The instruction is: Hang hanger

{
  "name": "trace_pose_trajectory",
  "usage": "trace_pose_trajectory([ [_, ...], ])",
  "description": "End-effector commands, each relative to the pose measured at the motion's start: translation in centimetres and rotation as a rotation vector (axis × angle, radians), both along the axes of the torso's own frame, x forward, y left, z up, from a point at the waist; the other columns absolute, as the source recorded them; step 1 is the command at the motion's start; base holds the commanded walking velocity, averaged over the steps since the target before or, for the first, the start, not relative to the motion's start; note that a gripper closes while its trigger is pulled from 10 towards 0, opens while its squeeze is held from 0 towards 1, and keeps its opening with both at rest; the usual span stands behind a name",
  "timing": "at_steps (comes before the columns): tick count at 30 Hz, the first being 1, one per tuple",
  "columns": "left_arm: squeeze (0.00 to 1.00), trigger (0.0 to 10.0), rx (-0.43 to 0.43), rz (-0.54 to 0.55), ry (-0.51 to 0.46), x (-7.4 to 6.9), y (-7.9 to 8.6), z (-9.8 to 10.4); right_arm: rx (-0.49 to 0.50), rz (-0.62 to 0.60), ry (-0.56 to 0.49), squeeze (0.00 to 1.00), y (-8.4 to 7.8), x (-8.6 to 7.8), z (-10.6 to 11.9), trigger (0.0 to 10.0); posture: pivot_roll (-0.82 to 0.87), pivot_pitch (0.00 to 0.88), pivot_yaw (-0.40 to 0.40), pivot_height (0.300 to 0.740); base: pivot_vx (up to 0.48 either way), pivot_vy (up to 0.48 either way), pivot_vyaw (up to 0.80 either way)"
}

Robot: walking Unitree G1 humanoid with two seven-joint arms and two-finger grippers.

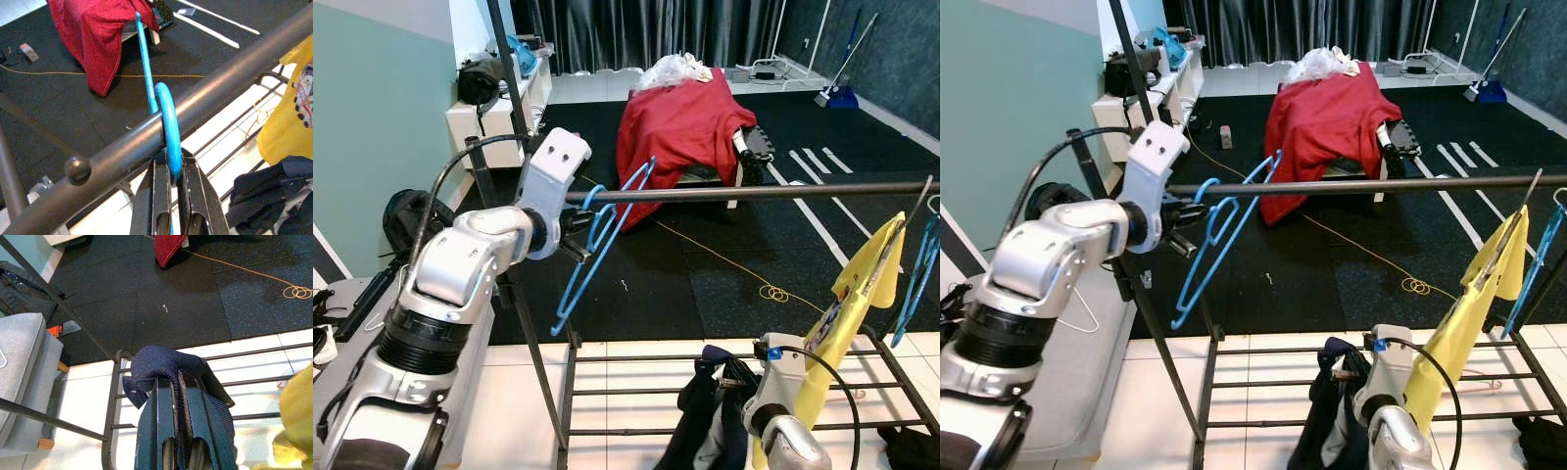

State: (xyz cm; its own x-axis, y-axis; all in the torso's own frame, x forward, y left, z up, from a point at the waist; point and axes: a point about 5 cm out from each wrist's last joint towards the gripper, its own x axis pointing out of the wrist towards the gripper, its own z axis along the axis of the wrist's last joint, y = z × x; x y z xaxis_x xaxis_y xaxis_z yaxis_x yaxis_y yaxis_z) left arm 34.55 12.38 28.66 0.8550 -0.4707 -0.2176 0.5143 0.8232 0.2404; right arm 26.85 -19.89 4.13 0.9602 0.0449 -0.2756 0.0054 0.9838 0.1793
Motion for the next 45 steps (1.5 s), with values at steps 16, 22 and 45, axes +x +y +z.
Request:
trace_pose_trajectory([
  [16, 0.89, 10.0, -0.038, -0.019, 0.054, -0.3, 0.2, 1.1, 0.02, 0.001, -0.003, 0.0, 0.2, 0.3, 0.2, 10.0, -0.1, 0.058, 0.015, 0.735, 0.0, 0.0, 0.0],
  [22, 0.0, 10.0, -0.05, -0.013, 0.056, -1.0, 0.7, 1.5, 0.022, 0.004, -0.002, 0.0, 0.2, 0.3, 0.1, 10.0, -0.09, 0.061, 0.012, 0.735, 0.0, 0.0, 0.0],
  [45, 0.0, 10.0, 0.04, -0.269, 0.06, -7.7, 5.1, -5.8, 0.023, 0.031, 0.015, 0.0, 0.5, 0.1, -0.1, 10.0, -0.1, 0.078, -0.011, 0.735, 0.0, 0.0, 0.0],
])
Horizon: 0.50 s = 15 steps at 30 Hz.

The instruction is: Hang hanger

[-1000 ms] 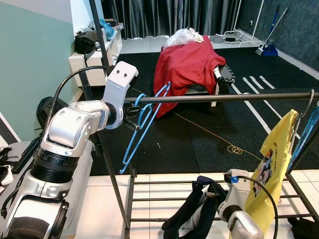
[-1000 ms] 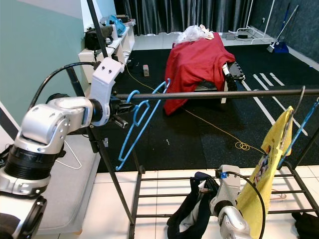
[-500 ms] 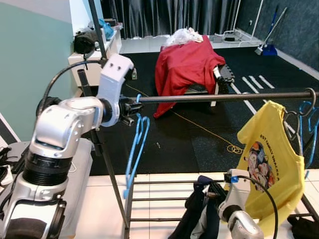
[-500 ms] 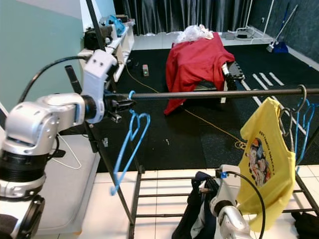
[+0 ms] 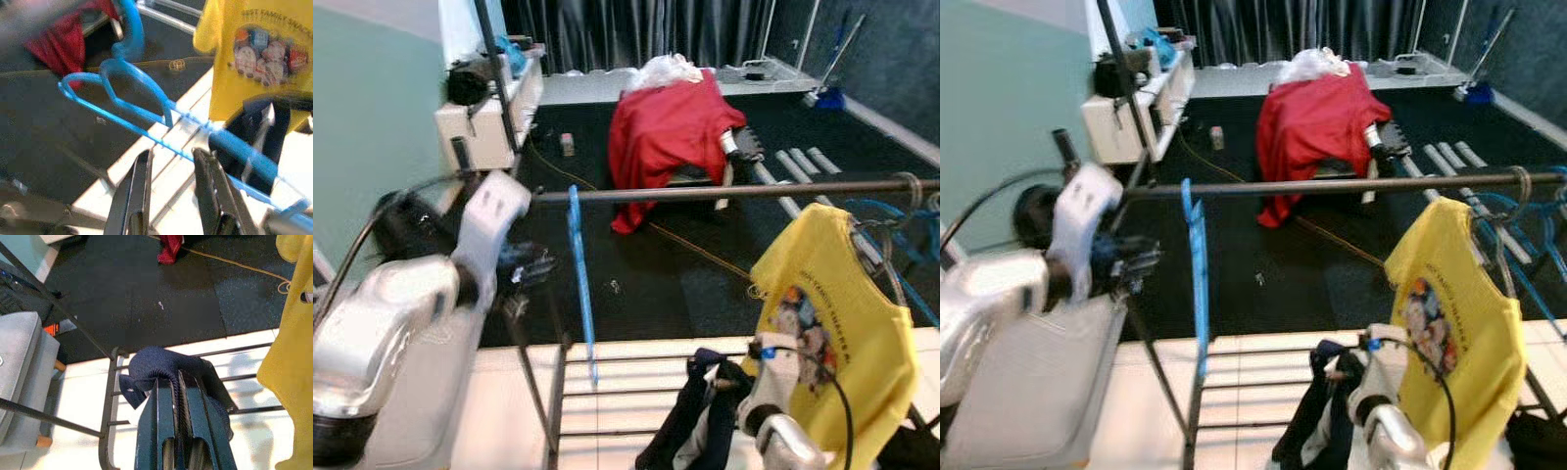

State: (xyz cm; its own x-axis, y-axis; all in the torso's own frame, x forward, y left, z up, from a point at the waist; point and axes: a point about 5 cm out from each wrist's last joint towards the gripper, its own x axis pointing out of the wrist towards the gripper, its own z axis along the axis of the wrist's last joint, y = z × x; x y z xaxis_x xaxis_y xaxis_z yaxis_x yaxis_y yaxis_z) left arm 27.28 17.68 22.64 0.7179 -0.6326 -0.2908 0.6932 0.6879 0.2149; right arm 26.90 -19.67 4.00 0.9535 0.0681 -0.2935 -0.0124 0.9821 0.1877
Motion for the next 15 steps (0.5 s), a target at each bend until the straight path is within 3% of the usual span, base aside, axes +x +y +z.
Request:
trace_pose_trajectory([
  [1, 0.0, 10.0, -0.026, -0.08, 0.036, -1.4, 0.3, -1.4, 0.015, 0.011, -0.001, 0.0, 0.3, 0.0, 0.0, 10.0, -0.1, 0.08, -0.01, 0.735, 0.0, 0.0, 0.0],
  [2, 0.0, 10.0, -0.026, -0.08, 0.036, -1.4, 0.3, -1.4, 0.015, 0.011, -0.001, 0.0, 0.3, 0.0, 0.0, 10.0, -0.1, 0.08, -0.01, 0.735, 0.0, 0.0, 0.0],
  [4, 0.0, 10.0, -0.1, -0.069, 0.142, -3.0, 1.4, -4.8, 0.015, 0.012, 0.011, 0.0, 0.4, -0.3, -0.2, 10.0, -0.1, 0.083, -0.009, 0.735, 0.0, 0.0, 0.0],
  [5, 0.0, 10.0, -0.1, -0.069, 0.142, -3.0, 1.4, -4.8, 0.015, 0.012, 0.011, 0.0, 0.4, -0.3, -0.2, 10.0, -0.1, 0.083, -0.009, 0.735, 0.0, 0.0, 0.0],
  [6, 0.0, 10.0, -0.096, -0.019, 0.206, -3.5, 1.9, -6.4, 0.015, 0.011, 0.015, 0.0, 0.4, -0.4, -0.3, 10.0, -0.1, 0.086, -0.009, 0.735, 0.0, 0.0, 0.0],
  [8, 0.0, 10.0, -0.096, -0.019, 0.206, -3.5, 1.9, -6.4, 0.015, 0.011, 0.015, 0.0, 0.4, -0.4, -0.3, 10.0, -0.1, 0.086, -0.009, 0.735, 0.0, 0.0, 0.0],
  [9, 0.0, 10.0, -0.087, 0.067, 0.26, -3.6, 2.6, -8.0, 0.017, 0.011, 0.023, 0.0, 0.3, -0.4, -0.5, 10.0, -0.1, 0.088, -0.013, 0.735, 0.0, 0.0, 0.0],
  [10, 0.0, 10.0, -0.087, 0.067, 0.26, -3.6, 2.6, -8.0, 0.017, 0.011, 0.023, 0.0, 0.3, -0.4, -0.5, 10.0, -0.1, 0.088, -0.013, 0.735, 0.0, 0.0, 0.0],
  [12, 0.0, 10.0, -0.053, 0.233, 0.371, -4.0, 3.8, -10.9, 0.013, 0.013, 0.063, 0.0, 0.3, -0.8, -1.1, 10.0, -0.09, 0.092, -0.019, 0.735, 0.0, 0.0, 0.0],
  [15, 0.0, 10.0, -0.052, 0.322, 0.415, -4.3, 4.5, -12.4, 0.0, 0.024, 0.095, 0.0, 0.3, -1.1, -1.7, 10.0, -0.1, 0.093, -0.019, 0.735, 0.0, 0.0, 0.0],
])
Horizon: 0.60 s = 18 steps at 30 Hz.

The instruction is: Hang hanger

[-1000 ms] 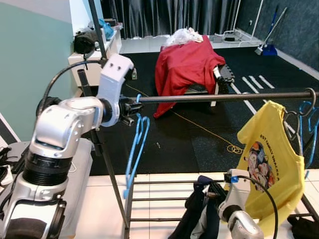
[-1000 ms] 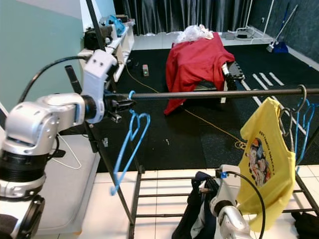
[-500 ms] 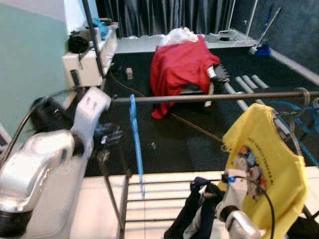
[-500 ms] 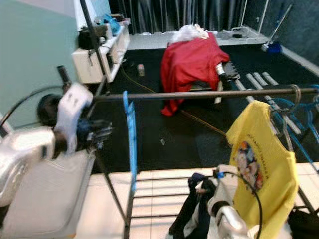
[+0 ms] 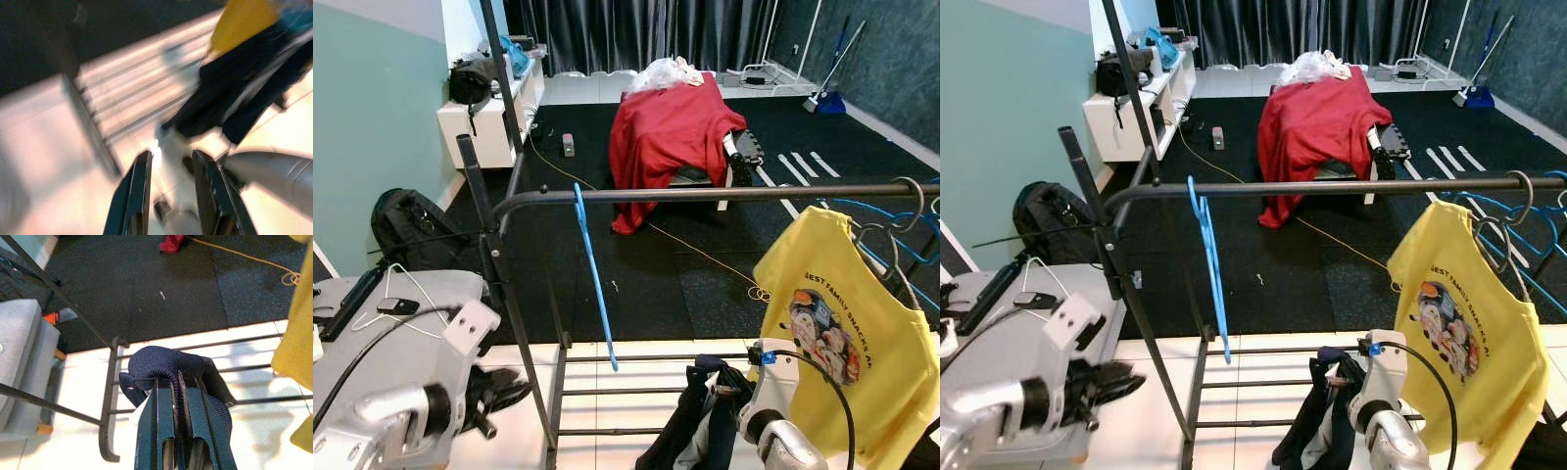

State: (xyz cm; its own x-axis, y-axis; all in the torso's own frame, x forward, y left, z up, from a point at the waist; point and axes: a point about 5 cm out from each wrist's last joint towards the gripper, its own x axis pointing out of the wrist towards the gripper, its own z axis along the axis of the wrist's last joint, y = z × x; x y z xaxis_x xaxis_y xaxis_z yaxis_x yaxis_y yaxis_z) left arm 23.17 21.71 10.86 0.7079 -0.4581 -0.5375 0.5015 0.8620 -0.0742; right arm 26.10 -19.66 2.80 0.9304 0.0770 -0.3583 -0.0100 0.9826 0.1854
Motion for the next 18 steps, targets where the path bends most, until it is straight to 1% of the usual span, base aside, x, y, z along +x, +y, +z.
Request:
trace_pose_trajectory([
  [1, 0.0, 10.0, 0.024, 0.088, 0.058, -0.4, 0.8, -1.5, -0.006, 0.021, 0.047, 0.0, 0.3, -0.5, -0.8, 10.0, -0.09, 0.094, -0.021, 0.735, 0.0, 0.0, 0.0],
  [3, 0.0, 10.0, 0.024, 0.088, 0.058, -0.4, 0.8, -1.5, -0.006, 0.021, 0.047, 0.0, 0.3, -0.5, -0.8, 10.0, -0.09, 0.094, -0.021, 0.735, 0.0, 0.0, 0.0],
  [4, 0.0, 10.0, 0.047, 0.21, 0.051, -0.3, 1.5, -2.9, -0.011, 0.022, 0.067, 0.0, 0.2, -0.5, -1.4, 10.0, -0.09, 0.093, -0.022, 0.735, 0.0, 0.0, 0.0],
  [5, 0.0, 10.0, 0.047, 0.21, 0.051, -0.3, 1.5, -2.9, -0.011, 0.022, 0.067, 0.0, 0.2, -0.5, -1.4, 10.0, -0.09, 0.093, -0.022, 0.735, 0.0, 0.0, 0.0],
  [6, 0.0, 10.0, 0.069, 0.304, 0.042, -0.2, 1.6, -4.3, -0.014, 0.018, 0.073, 0.0, 0.2, -0.4, -1.9, 10.0, -0.08, 0.09, -0.026, 0.735, 0.0, 0.0, 0.0],
  [7, 0.0, 10.0, 0.042, 0.38, 0.013, 0.1, 1.2, -5.4, 0.0, 0.014, 0.063, 0.0, 0.4, -0.1, -1.9, 10.0, -0.07, 0.077, -0.028, 0.735, 0.0, 0.0, 0.0],
  [8, 0.0, 10.0, 0.042, 0.38, 0.013, 0.1, 1.2, -5.4, 0.0, 0.014, 0.063, 0.0, 0.4, -0.1, -1.9, 10.0, -0.07, 0.077, -0.028, 0.735, 0.0, 0.0, 0.0],
  [9, 0.0, 10.0, 0.017, 0.431, -0.007, 0.4, 0.6, -6.4, 0.015, 0.022, 0.043, 0.0, 0.8, 0.3, -1.7, 10.0, -0.07, 0.071, -0.022, 0.735, 0.0, 0.0, 0.0],
  [11, 0.0, 10.0, 0.017, 0.431, -0.007, 0.4, 0.6, -6.4, 0.015, 0.022, 0.043, 0.0, 0.8, 0.3, -1.7, 10.0, -0.07, 0.071, -0.022, 0.735, 0.0, 0.0, 0.0],
  [13, 0.0, 10.0, -0.022, 0.483, -0.014, 0.4, -0.1, -7.8, 0.043, 0.026, -0.001, 0.0, 1.6, 0.9, -1.0, 10.0, -0.07, 0.054, -0.008, 0.735, 0.0, 0.0, 0.0],
  [14, 0.0, 10.0, -0.022, 0.483, -0.014, 0.4, -0.1, -7.8, 0.043, 0.026, -0.001, 0.0, 1.6, 0.9, -1.0, 10.0, -0.07, 0.054, -0.008, 0.735, 0.0, 0.0, 0.0],
  [15, 0.0, 10.0, -0.027, 0.502, -0.006, 0.2, -0.2, -8.3, 0.053, 0.022, -0.019, 0.0, 1.8, 1.1, -0.6, 10.0, -0.07, 0.054, -0.008, 0.735, 0.0, 0.0, 0.0],
  [16, 0.0, 10.0, -0.049, 0.533, 0.031, -0.1, -0.4, -8.8, 0.055, 0.027, -0.02, 0.0, 2.0, 1.2, -0.6, 10.0, -0.07, 0.046, -0.012, 0.735, 0.0, 0.0, 0.0],
  [17, 0.0, 10.0, -0.049, 0.533, 0.031, -0.1, -0.4, -8.8, 0.055, 0.027, -0.02, 0.0, 2.0, 1.2, -0.6, 10.0, -0.07, 0.046, -0.012, 0.735, 0.0, 0.0, 0.0],
  [18, 0.0, 10.0, -0.068, 0.56, 0.068, -0.4, -0.5, -9.3, 0.049, 0.036, -0.01, 0.0, 2.2, 1.2, -0.8, 10.0, -0.06, 0.042, -0.013, 0.735, 0.0, 0.0, 0.0],
])
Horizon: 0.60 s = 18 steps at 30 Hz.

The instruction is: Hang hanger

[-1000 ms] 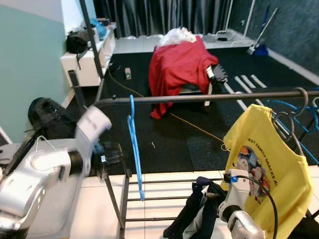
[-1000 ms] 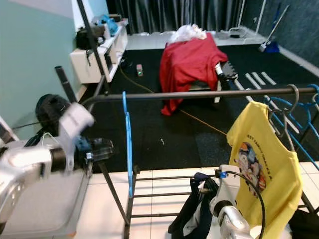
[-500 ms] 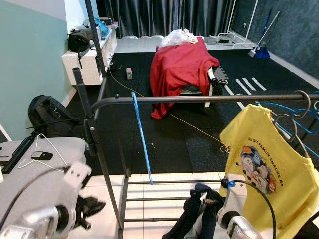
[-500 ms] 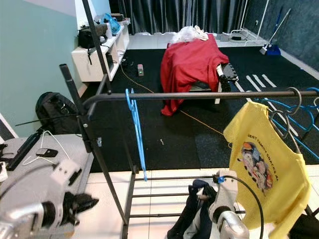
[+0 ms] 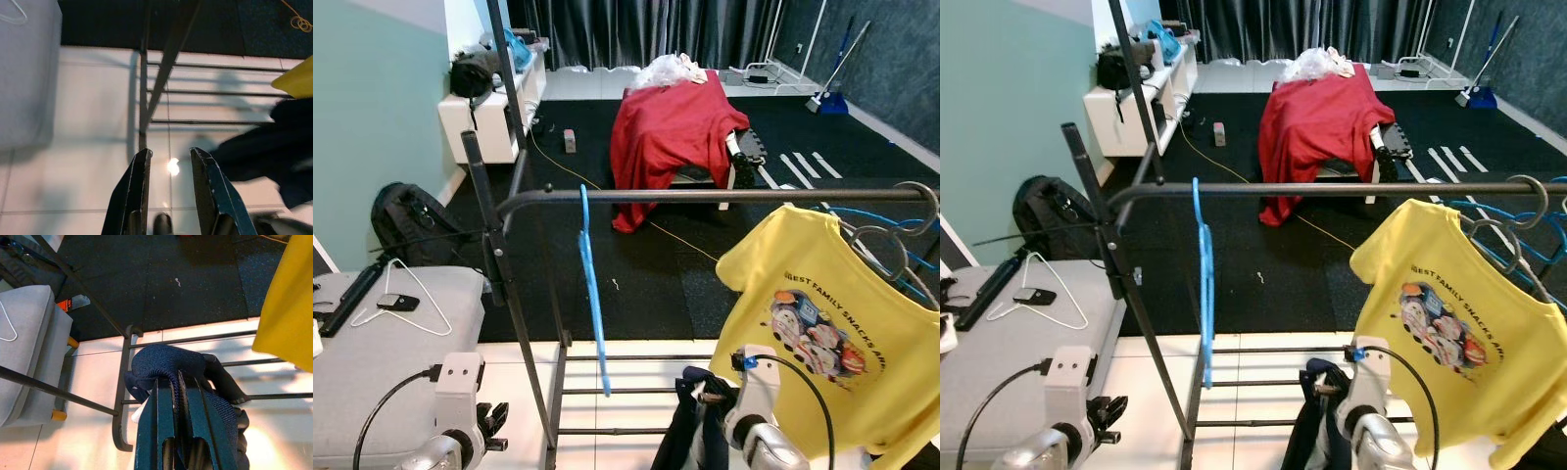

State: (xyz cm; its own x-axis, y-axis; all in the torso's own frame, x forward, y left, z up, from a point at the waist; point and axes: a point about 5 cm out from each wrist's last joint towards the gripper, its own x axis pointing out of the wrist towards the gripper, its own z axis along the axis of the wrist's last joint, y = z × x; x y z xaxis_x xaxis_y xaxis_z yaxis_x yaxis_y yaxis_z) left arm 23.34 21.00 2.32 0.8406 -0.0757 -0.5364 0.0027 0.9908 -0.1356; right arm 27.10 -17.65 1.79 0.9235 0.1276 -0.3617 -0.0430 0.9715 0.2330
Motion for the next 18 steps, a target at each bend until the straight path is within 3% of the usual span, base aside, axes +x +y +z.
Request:
trace_pose_trajectory([
  [1, 0.0, 10.0, -0.02, 0.035, 0.046, -0.6, 0.2, -0.8, 0.0, 0.0, -0.019, 0.0, 0.2, 0.2, 0.3, 10.0, -0.06, 0.042, -0.013, 0.735, 0.0, 0.0, 0.0],
  [4, 0.0, 10.0, 0.019, 0.075, 0.075, -1.3, 0.2, -1.8, -0.016, 0.031, -0.002, 0.0, 0.4, 0.1, -0.3, 10.0, -0.05, 0.032, -0.018, 0.735, 0.0, 0.0, 0.0],
  [8, 0.0, 10.0, 0.055, 0.083, 0.062, -1.5, 0.1, -2.3, -0.019, 0.061, 0.006, 0.0, 0.8, 0.0, -0.7, 10.0, -0.05, 0.026, -0.02, 0.735, 0.0, 0.0, 0.64],
  [18, 0.0, 10.0, 0.074, 0.004, -0.016, 0.2, -1.3, -1.5, -0.041, 0.115, -0.01, 0.0, 1.5, 0.4, -0.5, 10.0, -0.05, 0.007, -0.021, 0.735, 0.0, 0.0, 0.8],
])
